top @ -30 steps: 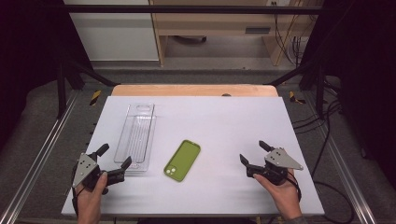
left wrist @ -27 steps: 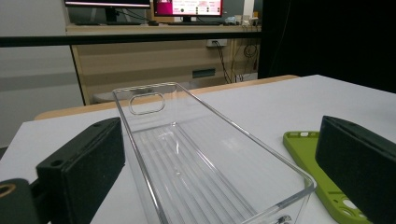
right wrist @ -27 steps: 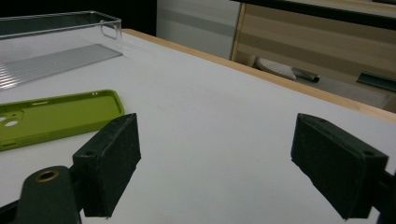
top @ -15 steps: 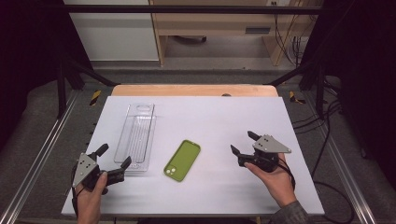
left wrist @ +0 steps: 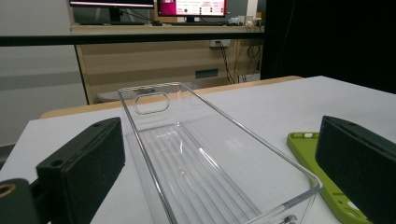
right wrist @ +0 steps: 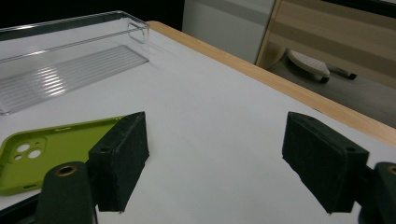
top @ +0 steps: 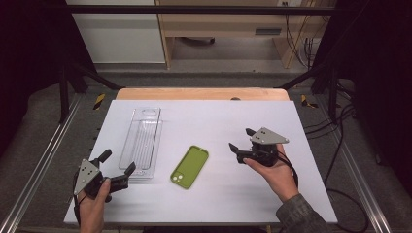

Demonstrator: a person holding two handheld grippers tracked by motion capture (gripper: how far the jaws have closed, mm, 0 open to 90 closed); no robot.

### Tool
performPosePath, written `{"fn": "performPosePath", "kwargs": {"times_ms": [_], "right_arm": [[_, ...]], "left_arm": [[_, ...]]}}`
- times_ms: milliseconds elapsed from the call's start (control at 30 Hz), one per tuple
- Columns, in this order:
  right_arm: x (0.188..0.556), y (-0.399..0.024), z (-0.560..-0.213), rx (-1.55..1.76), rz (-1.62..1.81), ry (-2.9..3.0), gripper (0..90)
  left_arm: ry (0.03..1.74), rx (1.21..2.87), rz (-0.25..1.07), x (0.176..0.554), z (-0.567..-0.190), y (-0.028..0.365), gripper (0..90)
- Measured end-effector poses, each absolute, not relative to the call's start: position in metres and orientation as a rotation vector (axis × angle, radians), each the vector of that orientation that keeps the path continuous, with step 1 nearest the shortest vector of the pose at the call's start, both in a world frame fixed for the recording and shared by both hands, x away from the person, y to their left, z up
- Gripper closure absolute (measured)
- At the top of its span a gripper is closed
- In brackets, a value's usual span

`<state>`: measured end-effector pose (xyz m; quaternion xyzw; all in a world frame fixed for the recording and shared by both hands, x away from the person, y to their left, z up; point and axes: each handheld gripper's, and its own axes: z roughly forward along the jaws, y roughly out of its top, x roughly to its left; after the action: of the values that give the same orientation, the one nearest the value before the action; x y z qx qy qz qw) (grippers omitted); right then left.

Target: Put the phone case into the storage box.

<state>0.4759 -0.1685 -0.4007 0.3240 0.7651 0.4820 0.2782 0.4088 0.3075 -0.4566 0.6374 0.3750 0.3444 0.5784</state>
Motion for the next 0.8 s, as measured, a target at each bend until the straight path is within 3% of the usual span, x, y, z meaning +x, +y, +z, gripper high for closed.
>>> {"fn": "performPosePath", "kwargs": {"times_ms": [800], "right_arm": [[0.493,-0.129,-0.407,0.875,1.287,2.15,14.6]], "left_arm": [[0.876,1.49,0.807,0.409,-0.456,0.308,1.2]]}}
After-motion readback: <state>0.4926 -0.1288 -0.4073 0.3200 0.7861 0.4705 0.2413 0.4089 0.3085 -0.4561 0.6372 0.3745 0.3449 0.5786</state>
